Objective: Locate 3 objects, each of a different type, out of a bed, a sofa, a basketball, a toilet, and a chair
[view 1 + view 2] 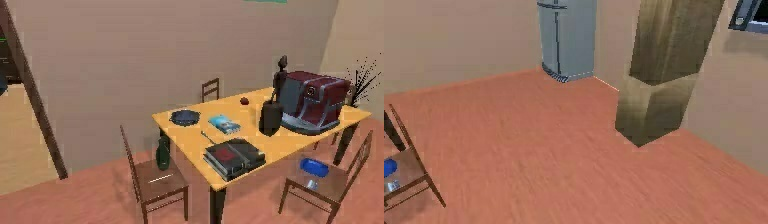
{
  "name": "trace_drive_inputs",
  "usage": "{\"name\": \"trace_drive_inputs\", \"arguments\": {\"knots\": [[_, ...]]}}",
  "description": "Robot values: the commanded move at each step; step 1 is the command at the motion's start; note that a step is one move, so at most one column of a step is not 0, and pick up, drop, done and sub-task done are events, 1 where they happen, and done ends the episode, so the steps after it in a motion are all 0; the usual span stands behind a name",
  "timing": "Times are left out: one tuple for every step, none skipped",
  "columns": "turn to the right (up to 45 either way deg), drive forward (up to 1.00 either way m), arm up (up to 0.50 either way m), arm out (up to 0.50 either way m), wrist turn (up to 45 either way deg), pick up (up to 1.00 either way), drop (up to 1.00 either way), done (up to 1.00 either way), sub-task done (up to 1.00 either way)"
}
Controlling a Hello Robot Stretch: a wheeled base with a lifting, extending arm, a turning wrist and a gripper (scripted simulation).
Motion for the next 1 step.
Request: {"name": "trace_drive_inputs", "arguments": {"knots": [[0.0,0.1,0.0,0.0,0.0,0.0,0.0,0.0,0.0]]}}
